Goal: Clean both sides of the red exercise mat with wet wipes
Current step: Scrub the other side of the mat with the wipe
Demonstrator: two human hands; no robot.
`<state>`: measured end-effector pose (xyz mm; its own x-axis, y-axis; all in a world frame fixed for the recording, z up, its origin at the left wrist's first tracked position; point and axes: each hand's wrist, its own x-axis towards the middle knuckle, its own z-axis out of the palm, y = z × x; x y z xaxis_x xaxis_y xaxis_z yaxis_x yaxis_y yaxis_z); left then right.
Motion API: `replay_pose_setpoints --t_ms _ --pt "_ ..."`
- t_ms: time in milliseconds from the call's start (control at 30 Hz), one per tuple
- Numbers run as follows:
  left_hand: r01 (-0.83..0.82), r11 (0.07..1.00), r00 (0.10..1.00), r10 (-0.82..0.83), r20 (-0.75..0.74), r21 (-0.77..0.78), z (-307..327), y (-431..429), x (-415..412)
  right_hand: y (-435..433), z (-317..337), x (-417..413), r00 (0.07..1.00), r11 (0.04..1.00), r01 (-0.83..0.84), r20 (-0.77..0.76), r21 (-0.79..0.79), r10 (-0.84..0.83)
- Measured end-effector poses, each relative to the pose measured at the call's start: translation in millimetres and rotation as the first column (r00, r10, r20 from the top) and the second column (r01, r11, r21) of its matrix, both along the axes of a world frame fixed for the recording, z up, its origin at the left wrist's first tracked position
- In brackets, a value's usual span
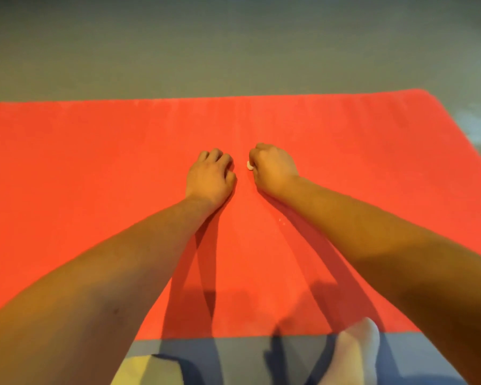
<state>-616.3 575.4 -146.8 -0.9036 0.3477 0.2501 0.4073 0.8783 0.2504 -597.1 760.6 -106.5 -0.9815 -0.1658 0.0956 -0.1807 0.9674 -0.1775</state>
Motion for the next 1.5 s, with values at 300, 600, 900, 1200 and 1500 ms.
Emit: replay_pose_setpoints --t_ms 300,600,900,1200,1500 --pt "0.012 1.000 0.990 -0.012 0.137 -0.001 12.5 -5.9 52.6 2.2 4.0 140.5 0.975 0.971 -0.220 0.018 -0.095 0.222" --pt "0.052 0.998 0.981 -0.044 0.190 -0.039 23.9 -13.2 96.2 -3.5 7.0 118.4 0.998 0.996 -0.048 0.044 -0.074 0.051" --pt "0.090 0.992 0.954 -0.059 0.292 -0.094 38.4 -25.8 147.7 -12.2 17.6 156.7 0.990 0.997 -0.075 0.117 0.009 0.073" --pt "0.114 0.977 0.927 -0.038 0.374 -0.182 54.8 -23.7 150.7 -14.0 18.8 219.3 0.960 0.970 -0.242 0.134 -0.032 0.244" --pt "0.181 0.942 0.883 -0.028 0.468 -0.284 68.5 -28.4 179.8 -29.8 32.2 203.1 0.961 1.000 0.021 0.277 -0.008 -0.018"
